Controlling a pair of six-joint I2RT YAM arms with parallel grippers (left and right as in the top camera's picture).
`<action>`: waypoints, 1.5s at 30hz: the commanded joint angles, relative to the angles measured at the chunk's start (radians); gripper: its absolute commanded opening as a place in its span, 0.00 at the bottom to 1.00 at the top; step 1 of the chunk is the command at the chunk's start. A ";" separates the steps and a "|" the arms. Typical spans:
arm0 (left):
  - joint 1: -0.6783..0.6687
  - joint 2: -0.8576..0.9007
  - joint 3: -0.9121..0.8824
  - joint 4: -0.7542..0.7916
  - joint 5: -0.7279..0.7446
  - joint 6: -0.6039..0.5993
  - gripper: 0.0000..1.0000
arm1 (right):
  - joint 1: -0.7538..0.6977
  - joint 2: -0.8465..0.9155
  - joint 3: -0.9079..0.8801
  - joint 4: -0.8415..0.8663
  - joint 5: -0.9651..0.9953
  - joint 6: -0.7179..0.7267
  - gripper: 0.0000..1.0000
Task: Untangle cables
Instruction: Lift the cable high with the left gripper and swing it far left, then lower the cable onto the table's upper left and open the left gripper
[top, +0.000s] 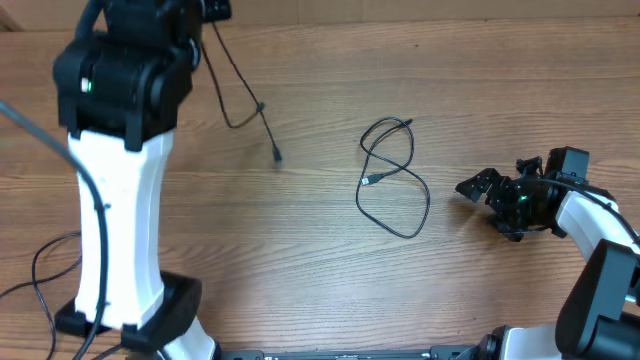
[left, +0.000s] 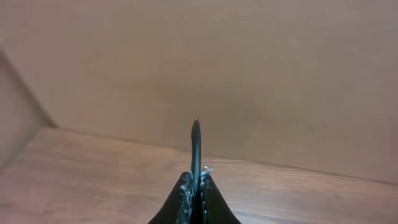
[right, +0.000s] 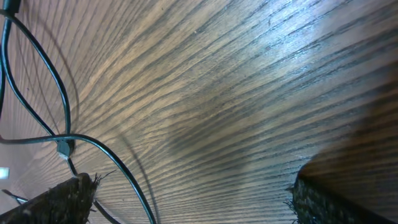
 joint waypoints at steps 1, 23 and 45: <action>0.093 0.043 -0.002 0.004 -0.039 -0.039 0.04 | -0.002 0.005 -0.002 -0.006 0.082 -0.001 1.00; 0.740 0.417 -0.002 -0.098 -0.002 -0.491 0.04 | -0.002 0.005 -0.002 0.004 0.082 0.000 1.00; 0.921 0.437 -0.002 0.387 0.465 -0.346 0.04 | -0.002 0.005 -0.002 -0.003 0.081 0.000 1.00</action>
